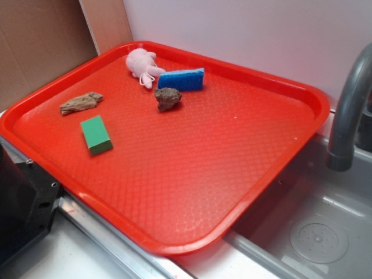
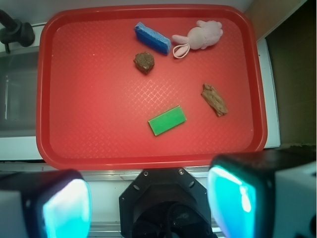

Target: Grab the wood chip.

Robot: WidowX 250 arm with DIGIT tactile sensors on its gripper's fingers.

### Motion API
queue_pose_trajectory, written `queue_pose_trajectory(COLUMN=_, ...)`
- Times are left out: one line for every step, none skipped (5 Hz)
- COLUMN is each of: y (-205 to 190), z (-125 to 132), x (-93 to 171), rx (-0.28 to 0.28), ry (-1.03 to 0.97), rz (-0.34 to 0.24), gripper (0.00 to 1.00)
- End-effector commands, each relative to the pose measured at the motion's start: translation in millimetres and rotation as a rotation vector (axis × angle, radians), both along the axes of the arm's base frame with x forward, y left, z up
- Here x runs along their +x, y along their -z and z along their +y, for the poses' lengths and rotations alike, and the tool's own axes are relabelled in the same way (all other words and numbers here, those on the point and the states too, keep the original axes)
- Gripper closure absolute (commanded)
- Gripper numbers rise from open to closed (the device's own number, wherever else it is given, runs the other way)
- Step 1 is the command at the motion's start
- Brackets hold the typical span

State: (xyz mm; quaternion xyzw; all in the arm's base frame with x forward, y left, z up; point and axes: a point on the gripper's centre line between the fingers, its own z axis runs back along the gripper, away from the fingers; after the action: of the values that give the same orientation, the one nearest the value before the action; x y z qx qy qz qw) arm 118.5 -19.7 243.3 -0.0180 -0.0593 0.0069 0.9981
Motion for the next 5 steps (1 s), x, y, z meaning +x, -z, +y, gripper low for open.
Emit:
queue_pose_trajectory(y=0.0, z=0.0, x=0.0, rx=0.0, ry=0.0, rz=0.0, gripper=0.0)
queue_pose_trajectory(y=50.0, z=50.0, x=50.0, rx=0.011, ry=0.176, rz=-0.036, gripper=0.0)
queue_pose_trajectory(y=93.0, z=90.9, x=87.4, rx=-0.018, ry=0.255, rz=-0.038, gripper=0.0)
queue_pose_trajectory(y=119.8, z=126.8, x=85.2, rx=0.037, ry=0.257, rz=-0.042, gripper=0.0)
queue_pose_trajectory(y=138.5, z=146.4, x=75.4, rx=0.081, ry=0.253, rz=-0.034, gripper=0.0)
